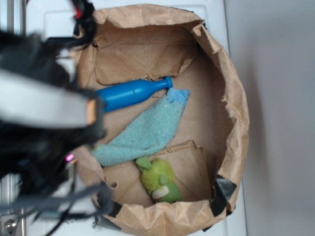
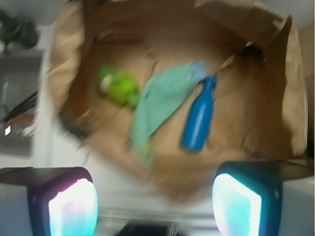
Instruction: Grab the blue bottle.
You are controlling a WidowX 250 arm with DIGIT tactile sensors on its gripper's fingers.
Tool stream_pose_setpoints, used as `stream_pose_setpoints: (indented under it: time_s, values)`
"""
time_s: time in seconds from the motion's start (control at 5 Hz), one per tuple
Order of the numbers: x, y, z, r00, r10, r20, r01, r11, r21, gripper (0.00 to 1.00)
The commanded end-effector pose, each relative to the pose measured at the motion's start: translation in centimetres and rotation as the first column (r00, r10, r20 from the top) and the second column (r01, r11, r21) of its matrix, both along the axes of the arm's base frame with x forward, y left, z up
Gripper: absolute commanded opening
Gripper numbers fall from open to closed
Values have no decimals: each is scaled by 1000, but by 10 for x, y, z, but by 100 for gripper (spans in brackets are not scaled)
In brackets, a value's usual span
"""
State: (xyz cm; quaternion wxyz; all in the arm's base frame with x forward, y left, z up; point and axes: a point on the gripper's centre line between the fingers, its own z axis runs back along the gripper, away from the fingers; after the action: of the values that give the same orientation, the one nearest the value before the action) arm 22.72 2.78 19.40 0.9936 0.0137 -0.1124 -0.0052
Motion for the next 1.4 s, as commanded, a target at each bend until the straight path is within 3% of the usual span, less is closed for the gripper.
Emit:
stream_pose_setpoints:
  time_s: [0.0, 0.4, 0.6, 0.8, 1.2]
  values:
    - [16, 32, -41, 1000, 9, -15, -9, 1000, 27, 100]
    - [39, 23, -95, 992, -46, -119, 53, 997, 54, 100]
    - [47, 32, -115, 987, -40, -154, 54, 995, 86, 100]
    - [81, 36, -139, 980, -41, -193, 56, 996, 74, 100]
    - [107, 21, -165, 960, -94, -262, 112, 992, 55, 100]
